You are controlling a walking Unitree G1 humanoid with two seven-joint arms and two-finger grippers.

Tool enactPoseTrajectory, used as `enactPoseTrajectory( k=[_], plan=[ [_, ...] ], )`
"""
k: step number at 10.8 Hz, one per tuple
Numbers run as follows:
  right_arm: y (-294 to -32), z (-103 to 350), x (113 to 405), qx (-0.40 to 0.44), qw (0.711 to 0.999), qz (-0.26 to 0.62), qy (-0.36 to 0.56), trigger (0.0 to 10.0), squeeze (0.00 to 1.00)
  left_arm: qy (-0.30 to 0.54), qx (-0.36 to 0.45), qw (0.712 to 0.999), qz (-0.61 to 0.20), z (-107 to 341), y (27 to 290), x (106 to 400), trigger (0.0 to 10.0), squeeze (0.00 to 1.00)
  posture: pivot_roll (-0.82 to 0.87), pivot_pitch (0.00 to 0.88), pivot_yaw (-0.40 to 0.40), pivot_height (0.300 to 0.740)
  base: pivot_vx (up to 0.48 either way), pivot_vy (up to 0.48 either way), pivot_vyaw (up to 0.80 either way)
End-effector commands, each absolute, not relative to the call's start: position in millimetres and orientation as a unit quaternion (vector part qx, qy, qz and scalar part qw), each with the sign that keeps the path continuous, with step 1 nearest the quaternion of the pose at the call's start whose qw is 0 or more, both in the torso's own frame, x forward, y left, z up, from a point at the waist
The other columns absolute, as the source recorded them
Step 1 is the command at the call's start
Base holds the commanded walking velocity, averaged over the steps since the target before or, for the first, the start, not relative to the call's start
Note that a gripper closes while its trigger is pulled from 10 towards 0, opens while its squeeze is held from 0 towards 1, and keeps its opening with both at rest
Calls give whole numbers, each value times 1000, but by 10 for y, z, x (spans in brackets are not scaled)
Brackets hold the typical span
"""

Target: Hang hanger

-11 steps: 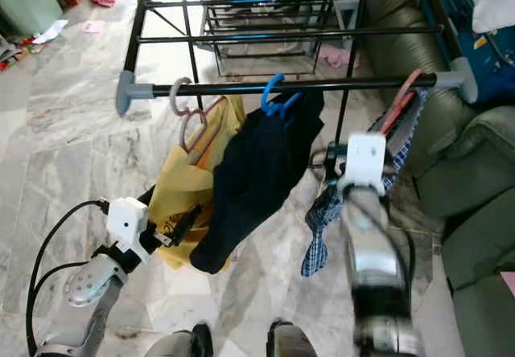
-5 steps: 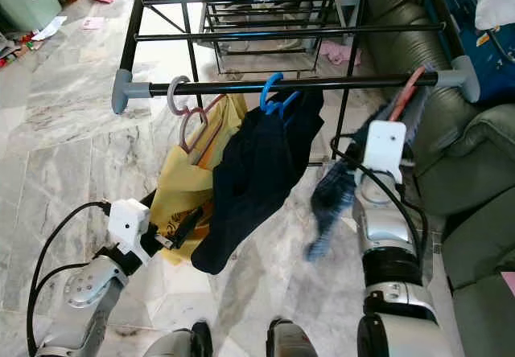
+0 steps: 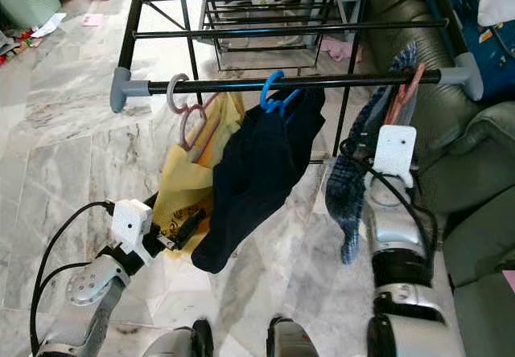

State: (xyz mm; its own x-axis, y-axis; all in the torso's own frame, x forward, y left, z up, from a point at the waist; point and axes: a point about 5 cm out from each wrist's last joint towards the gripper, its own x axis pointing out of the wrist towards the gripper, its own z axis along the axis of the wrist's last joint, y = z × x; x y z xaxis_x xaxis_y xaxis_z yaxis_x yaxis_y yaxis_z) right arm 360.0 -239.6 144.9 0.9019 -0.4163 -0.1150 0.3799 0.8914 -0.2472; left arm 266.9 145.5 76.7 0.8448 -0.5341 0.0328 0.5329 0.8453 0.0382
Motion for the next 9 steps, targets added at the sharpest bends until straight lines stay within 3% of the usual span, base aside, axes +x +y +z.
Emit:
enactPoseTrajectory(
  k=[1,7,8,9],
  plan=[
    [-2400,1393,3615,-123,969,-189,101,10000,0,0,17,958,-285,655,1474,2609,10000,0,-131,265,46,740,0,0,0],
    [-2296,1520,3723,-137,972,-171,81,10000,0,-2,17,960,-280,640,1476,2594,10000,0,-116,255,34,740,0,0,0],
    [-2282,1521,3731,-132,973,-169,81,7490,0,0,18,960,-281,632,1471,2595,10000,0,-116,253,35,740,0,0,0],
    [-2250,1536,3747,-122,975,-168,77,0,0,7,18,959,-281,569,1464,2601,10000,0,-118,250,38,740,0,0,0]
  ],
)
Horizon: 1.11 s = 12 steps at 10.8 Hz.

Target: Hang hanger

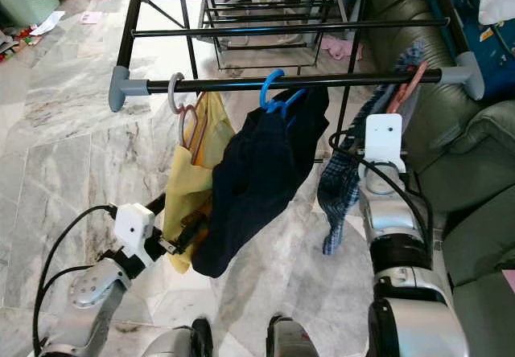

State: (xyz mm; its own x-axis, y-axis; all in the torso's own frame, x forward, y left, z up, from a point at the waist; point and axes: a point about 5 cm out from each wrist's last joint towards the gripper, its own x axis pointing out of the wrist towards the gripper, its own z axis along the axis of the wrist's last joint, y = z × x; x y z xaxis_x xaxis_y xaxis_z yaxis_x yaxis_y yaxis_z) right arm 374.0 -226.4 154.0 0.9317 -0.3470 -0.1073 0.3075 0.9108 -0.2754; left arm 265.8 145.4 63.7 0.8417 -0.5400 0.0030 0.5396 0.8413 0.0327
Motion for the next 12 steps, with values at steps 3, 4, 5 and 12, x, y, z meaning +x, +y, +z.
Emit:
enactPoseTrajectory(
  k=[3,4,5,12],
  plan=[
    [-2282,1500,3707,-93,974,-188,81,0,0,37,18,960,-278,364,1509,2605,10000,0,-119,249,40,740,0,0,0],
    [-2334,1475,3673,-88,972,-199,84,0,0,47,17,960,-275,307,1537,2599,10000,0,-118,248,43,740,0,0,0],
    [-2399,1443,3632,-87,970,-211,87,0,0,62,17,960,-271,220,1576,2589,10000,0,-118,248,43,740,0,0,0],
    [-2660,1338,3367,-123,960,-231,102,0,0,189,26,958,-216,-47,1963,2669,10000,0,-137,255,69,740,0,0,0]
  ],
)
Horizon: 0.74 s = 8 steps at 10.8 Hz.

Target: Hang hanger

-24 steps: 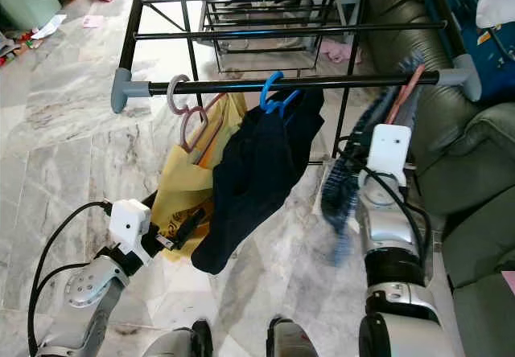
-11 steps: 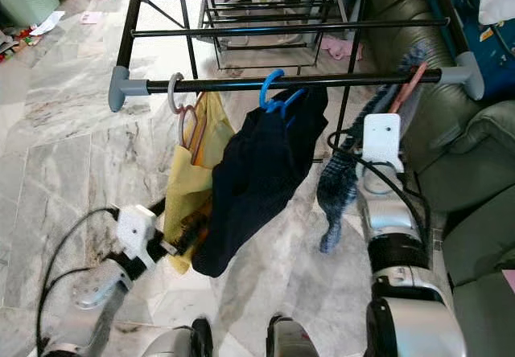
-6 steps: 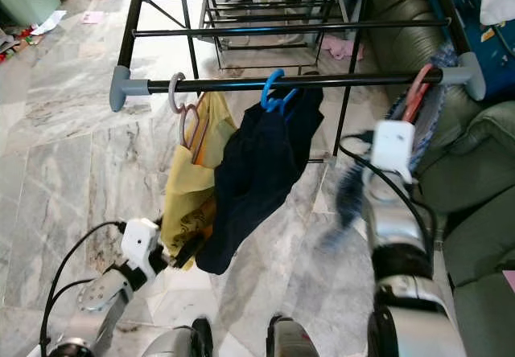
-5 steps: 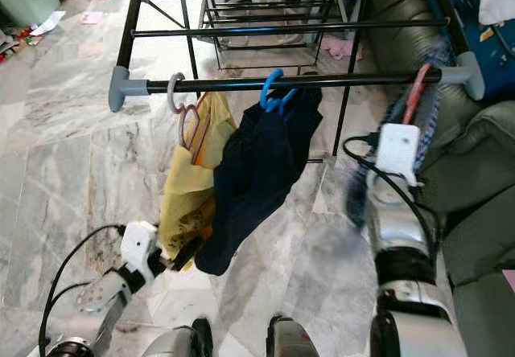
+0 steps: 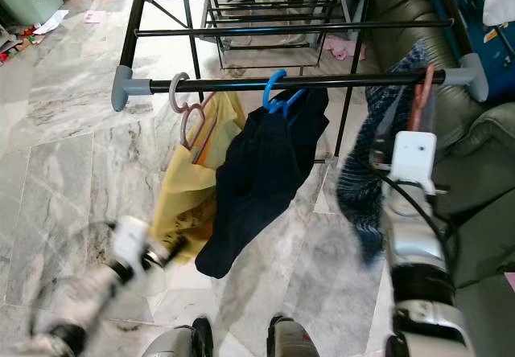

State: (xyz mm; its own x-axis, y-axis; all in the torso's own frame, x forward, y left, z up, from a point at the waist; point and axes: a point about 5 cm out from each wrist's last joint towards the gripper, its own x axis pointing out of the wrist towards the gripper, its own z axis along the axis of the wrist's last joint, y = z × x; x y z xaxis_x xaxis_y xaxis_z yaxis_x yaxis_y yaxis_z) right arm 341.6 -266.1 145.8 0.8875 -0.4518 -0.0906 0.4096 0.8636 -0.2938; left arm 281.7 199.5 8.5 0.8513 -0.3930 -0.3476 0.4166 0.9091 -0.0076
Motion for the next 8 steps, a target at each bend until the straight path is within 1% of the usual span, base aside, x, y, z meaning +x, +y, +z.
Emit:
enactPoseTrajectory(
  k=[1,2,3,4,5,6,7,8],
  plan=[
    [-2711,1352,3361,-147,959,-219,106,0,0,219,27,957,-188,-25,2111,2722,10000,0,-139,255,67,740,0,0,0],
    [-2756,1377,3363,-168,956,-214,107,0,0,231,26,956,-177,-37,2143,2721,10000,0,-139,255,67,740,0,0,0],
    [-2791,1387,3356,-185,954,-211,109,8745,0,244,22,956,-163,-48,2186,2719,10000,0,-140,256,66,740,0,0,0],
    [-2814,1396,3352,-198,952,-207,109,10000,984,256,21,955,-148,-58,2235,2714,10000,0,-136,257,65,740,0,0,0],
    [-2815,1397,3351,-209,951,-198,111,10000,1000,258,25,954,-149,-72,2218,2704,10000,0,-136,257,65,740,0,0,0],
    [-2831,1397,3345,-245,944,-191,115,10000,1000,222,22,956,-189,-79,1994,2698,10000,0,-134,257,63,740,0,0,0],
    [-2845,1406,3345,-262,939,-189,115,10000,482,221,21,956,-190,-75,1988,2703,10000,0,-135,258,62,740,0,0,0],
    [-2866,1423,3353,-276,936,-188,114,10000,0,221,22,956,-191,-72,1987,2708,10000,0,-136,258,62,740,0,0,0]
  ],
)
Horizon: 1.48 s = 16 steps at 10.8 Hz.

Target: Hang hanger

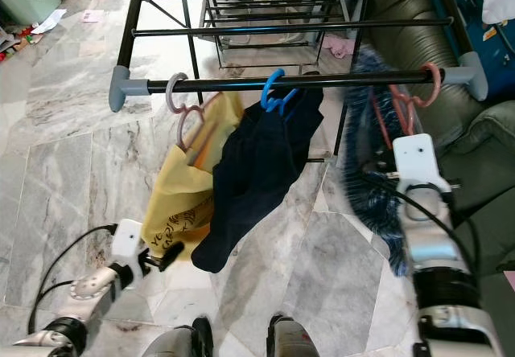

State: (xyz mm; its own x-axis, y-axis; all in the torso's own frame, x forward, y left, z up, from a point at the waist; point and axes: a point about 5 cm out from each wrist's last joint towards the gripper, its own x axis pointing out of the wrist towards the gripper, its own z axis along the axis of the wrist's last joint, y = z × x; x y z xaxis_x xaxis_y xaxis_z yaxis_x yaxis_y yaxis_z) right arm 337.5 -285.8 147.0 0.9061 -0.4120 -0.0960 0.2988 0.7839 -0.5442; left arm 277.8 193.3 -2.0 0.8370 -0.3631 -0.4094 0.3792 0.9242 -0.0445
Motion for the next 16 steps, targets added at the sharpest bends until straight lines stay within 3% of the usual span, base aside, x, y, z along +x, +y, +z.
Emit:
enactPoseTrajectory(
  k=[1,8,9,12,13,14,16],
  plan=[
    [-2881,1438,3370,-278,935,-187,114,10000,0,221,23,956,-192,-70,1985,2710,10000,0,-136,258,62,740,0,0,0],
    [-2924,1623,3500,-258,955,-121,89,10000,0,224,32,955,-193,-100,1976,2677,10000,0,-125,254,54,740,0,0,0],
    [-2953,1649,3492,-253,957,-114,88,10000,1000,225,32,955,-193,-103,1976,2671,10000,0,-127,255,55,740,0,0,0],
    [-2963,1632,3469,-241,962,-88,93,10000,1000,227,34,954,-195,-119,1972,2651,10000,0,-129,259,59,740,0,0,0],
    [-2986,1624,3456,-234,964,-78,97,5451,663,228,38,953,-196,-125,1975,2645,10000,0,-127,260,62,740,0,0,0],
    [-2990,1635,3455,-231,965,-73,97,0,0,229,38,953,-195,-126,1979,2642,10000,0,-128,261,63,740,0,0,0],
    [-3062,1683,3447,-206,971,-61,103,0,0,231,44,952,-198,-136,1980,2631,10000,0,-131,261,66,740,0,0,0]
  ],
)
